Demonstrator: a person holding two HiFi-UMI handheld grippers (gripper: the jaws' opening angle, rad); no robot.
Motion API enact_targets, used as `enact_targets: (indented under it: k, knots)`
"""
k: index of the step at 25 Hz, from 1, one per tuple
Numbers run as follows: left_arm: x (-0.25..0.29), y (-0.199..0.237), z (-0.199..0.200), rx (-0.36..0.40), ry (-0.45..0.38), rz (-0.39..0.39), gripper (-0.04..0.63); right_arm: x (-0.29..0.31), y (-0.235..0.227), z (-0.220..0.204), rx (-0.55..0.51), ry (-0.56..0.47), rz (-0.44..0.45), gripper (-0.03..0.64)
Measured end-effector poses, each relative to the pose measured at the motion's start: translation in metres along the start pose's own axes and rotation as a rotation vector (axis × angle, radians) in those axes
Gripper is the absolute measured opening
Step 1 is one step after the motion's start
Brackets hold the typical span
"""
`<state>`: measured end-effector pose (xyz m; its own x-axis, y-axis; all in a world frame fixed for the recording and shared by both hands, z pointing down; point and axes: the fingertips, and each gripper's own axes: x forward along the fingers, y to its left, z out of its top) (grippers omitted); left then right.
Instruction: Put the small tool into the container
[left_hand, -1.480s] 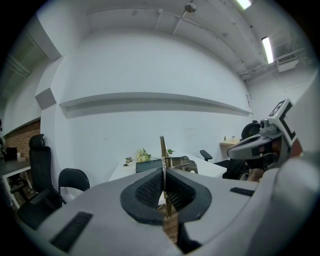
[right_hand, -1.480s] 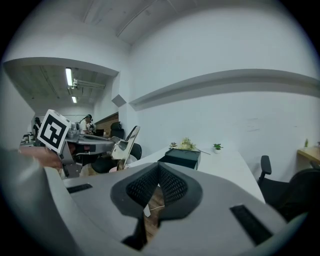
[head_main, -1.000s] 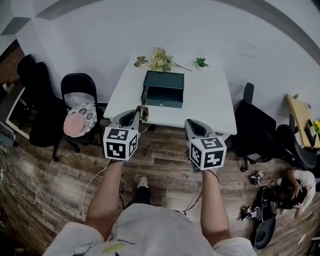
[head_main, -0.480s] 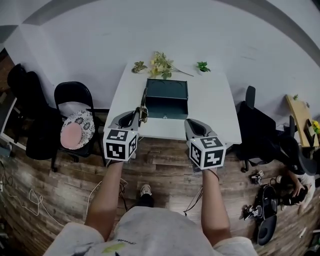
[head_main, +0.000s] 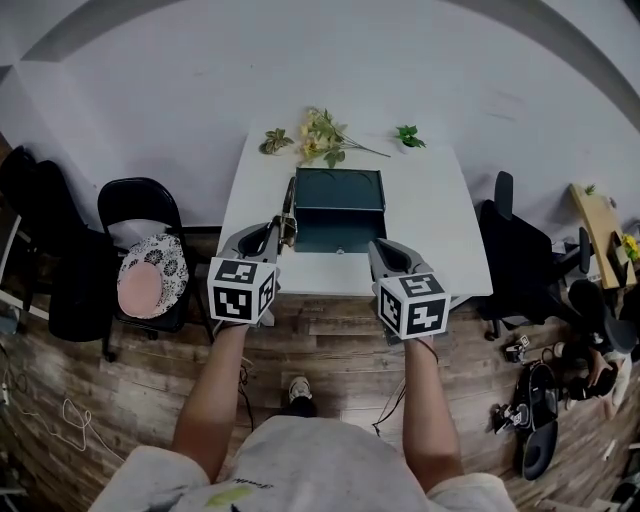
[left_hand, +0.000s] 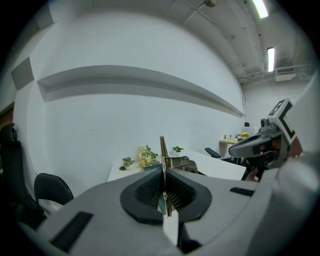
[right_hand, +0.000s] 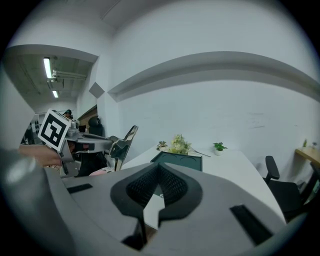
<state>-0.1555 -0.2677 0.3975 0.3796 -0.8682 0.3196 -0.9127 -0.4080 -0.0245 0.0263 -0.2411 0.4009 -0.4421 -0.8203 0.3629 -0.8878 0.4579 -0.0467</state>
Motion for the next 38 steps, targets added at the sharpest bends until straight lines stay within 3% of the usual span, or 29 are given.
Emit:
enact_targets:
  k: [24, 38]
  knots:
    - [0.071, 0.072, 0.022, -0.002, -0.022, -0.08, -0.002, 0.085, -0.003, 0.045, -0.016, 0.001, -0.077, 0.005]
    - [0.085, 0.061, 0.025, 0.024, -0.007, -0.058, -0.002, 0.09, -0.022, 0.045, -0.003, -0.018, -0.051, 0.005]
